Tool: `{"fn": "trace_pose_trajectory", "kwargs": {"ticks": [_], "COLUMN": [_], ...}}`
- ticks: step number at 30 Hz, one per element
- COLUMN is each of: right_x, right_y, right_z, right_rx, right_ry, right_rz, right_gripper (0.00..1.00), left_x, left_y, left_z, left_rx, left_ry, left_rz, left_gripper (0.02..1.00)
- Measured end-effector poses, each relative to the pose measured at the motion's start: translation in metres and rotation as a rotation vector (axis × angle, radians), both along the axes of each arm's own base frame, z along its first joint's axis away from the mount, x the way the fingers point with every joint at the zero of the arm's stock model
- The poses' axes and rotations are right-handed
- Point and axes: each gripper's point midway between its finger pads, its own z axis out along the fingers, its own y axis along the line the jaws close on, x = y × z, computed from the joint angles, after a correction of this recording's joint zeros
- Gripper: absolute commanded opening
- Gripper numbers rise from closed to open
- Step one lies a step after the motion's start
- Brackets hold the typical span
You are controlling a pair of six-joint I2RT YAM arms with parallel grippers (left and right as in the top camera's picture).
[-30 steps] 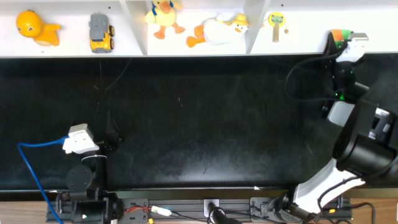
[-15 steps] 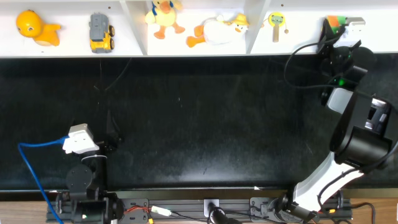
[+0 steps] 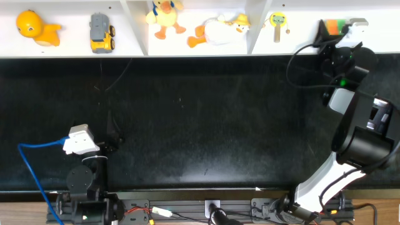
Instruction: Store Toys
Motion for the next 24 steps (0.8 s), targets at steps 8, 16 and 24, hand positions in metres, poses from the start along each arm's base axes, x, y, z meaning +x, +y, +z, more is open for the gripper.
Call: {"fn": "trace_pose_trajectory", "kwargs": {"ticks": [8,16,24], "right_x": [-0.003,-0.034,-0.106], "right_y": [0.001,0.009,0.027], "right_z": [-0.010,0.040,0.073], "right_rx": [0.037,0.007,-0.010], "right_ry": [0.092,0.188,0.377], "right_rz": [-0.001,-0.020,-0.055], "right_gripper": [0.998,0.998,0.996], "left_x": [0.000,0.000,0.000], "left_y": [0.000,0.000,0.000], "left_z": [0.000,0.000,0.000], "left_rx": [0.000,0.000,0.000], "left_ry": [0.000,0.000,0.000], "left_rz": [0.000,0.000,0.000], "left_gripper": [0.998,0.998,0.998]}}
